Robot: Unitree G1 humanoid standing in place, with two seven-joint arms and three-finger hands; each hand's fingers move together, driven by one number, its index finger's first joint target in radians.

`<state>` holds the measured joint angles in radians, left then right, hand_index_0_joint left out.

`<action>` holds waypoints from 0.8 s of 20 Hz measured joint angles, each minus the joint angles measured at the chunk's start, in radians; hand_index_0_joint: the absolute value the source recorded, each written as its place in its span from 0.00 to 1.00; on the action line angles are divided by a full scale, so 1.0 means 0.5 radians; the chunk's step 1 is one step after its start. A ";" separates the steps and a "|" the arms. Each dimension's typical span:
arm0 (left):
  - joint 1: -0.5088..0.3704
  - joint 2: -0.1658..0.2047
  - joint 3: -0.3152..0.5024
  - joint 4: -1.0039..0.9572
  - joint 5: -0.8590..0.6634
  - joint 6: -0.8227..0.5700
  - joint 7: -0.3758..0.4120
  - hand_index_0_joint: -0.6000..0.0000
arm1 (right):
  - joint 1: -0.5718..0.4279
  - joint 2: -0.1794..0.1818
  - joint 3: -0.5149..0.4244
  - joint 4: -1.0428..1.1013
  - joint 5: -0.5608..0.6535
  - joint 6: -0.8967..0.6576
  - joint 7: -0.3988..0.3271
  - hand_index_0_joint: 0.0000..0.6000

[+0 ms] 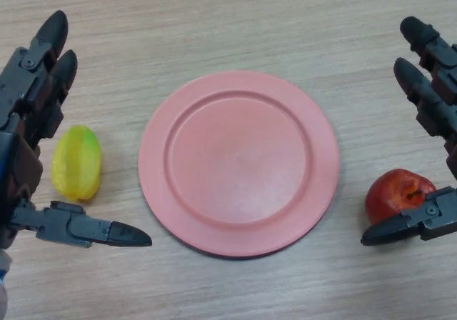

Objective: Pick up the red apple and place it on the plate

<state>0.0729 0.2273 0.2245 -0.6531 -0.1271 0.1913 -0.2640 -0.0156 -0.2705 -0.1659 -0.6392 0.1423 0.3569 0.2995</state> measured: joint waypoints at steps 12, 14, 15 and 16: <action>-0.004 0.000 -0.040 0.011 0.051 0.000 -0.003 1.00 | 0.001 -0.047 -0.005 0.723 -0.422 -0.583 0.091 0.00; 0.007 0.000 -0.054 0.027 0.051 0.000 -0.003 1.00 | -0.001 -0.057 0.000 1.009 -0.592 -0.771 0.088 0.00; 0.010 0.000 -0.054 0.028 0.051 0.000 -0.003 1.00 | -0.004 -0.061 0.002 1.097 -0.654 -0.825 0.075 0.00; 0.015 -0.001 -0.053 0.032 0.052 -0.007 -0.003 1.00 | -0.020 -0.069 0.007 1.220 -0.720 -0.921 0.026 0.00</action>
<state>0.0805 0.2269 0.1977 -0.6369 -0.1012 0.1881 -0.2655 -0.0254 -0.3050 -0.1626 -0.0290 -0.2178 -0.1038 0.3124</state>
